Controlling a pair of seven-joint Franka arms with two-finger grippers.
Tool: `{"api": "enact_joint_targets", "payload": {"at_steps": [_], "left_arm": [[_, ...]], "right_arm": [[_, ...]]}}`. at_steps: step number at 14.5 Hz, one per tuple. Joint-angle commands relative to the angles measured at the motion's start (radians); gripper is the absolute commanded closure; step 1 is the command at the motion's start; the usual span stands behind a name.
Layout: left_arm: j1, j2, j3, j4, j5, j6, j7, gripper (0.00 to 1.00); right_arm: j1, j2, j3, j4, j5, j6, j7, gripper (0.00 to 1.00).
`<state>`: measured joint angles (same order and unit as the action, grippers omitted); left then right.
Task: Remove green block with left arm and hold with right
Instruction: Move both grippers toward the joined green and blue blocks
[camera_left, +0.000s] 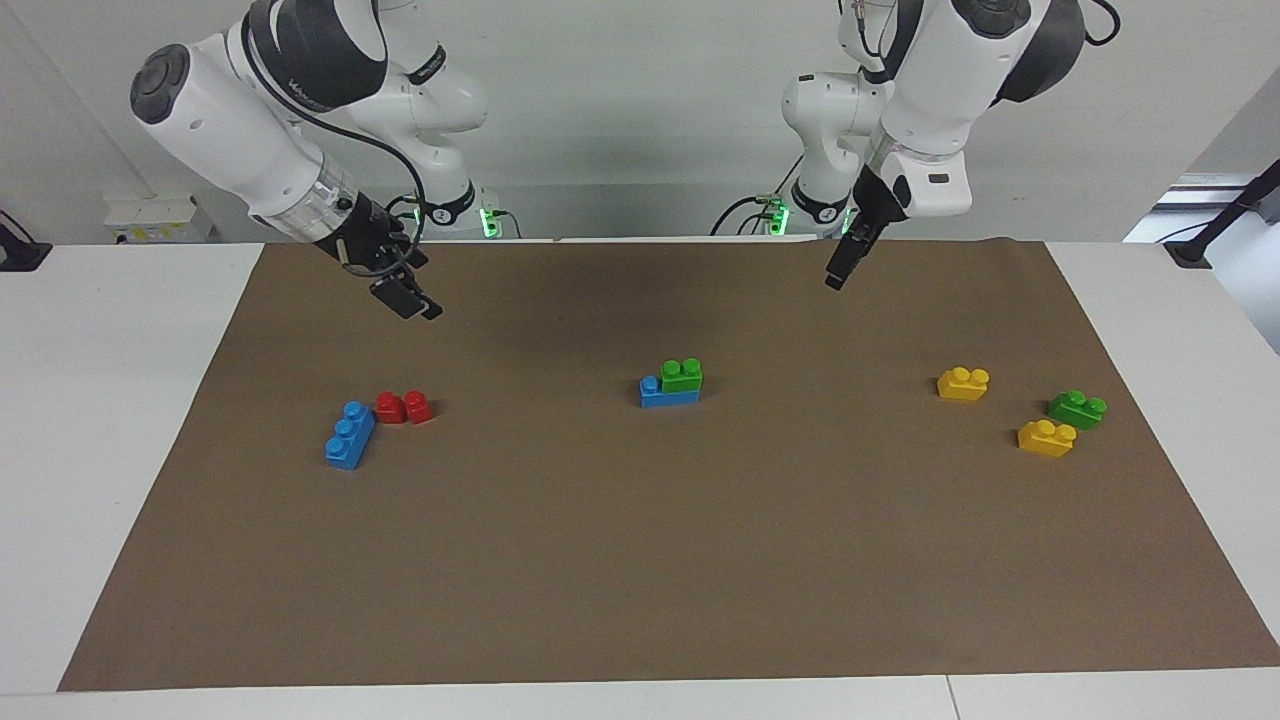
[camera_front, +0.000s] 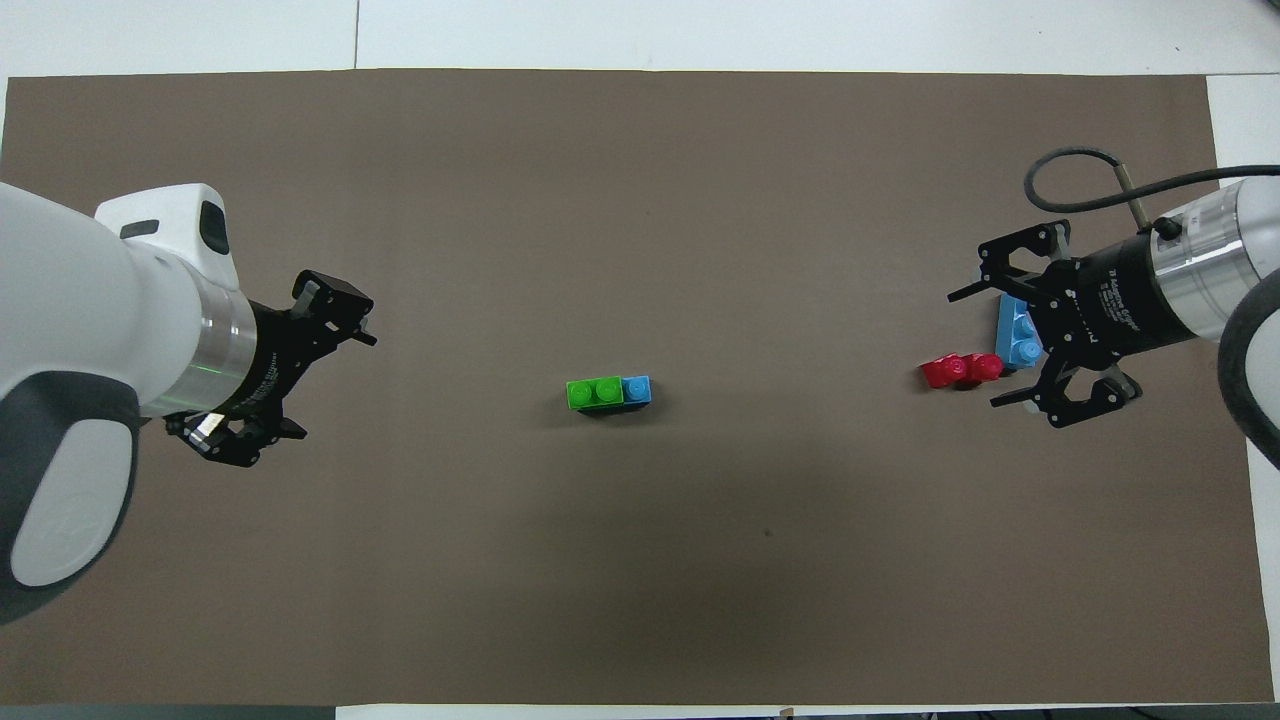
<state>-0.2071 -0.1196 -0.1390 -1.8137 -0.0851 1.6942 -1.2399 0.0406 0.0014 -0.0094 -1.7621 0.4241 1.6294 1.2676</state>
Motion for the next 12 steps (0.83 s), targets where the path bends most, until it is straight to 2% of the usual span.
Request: {"api": "enact_joint_targets", "payload": {"at_steps": [1, 9, 12], "left_arm": [[-0.066, -0.067, 0.013, -0.113, -0.018, 0.099, -0.203, 0.00], [-0.207, -0.058, 0.013, -0.208, -0.041, 0.263, -0.656, 0.00], [-0.248, 0.004, 0.013, -0.207, -0.041, 0.326, -0.792, 0.00]], "right_arm": [[0.044, 0.023, 0.000, -0.010, 0.044, 0.047, 0.123, 0.00], [0.145, 0.032, 0.000, -0.115, 0.077, 0.182, 0.255, 0.00], [0.177, 0.049, 0.000, -0.141, 0.100, 0.237, 0.312, 0.00]]}}
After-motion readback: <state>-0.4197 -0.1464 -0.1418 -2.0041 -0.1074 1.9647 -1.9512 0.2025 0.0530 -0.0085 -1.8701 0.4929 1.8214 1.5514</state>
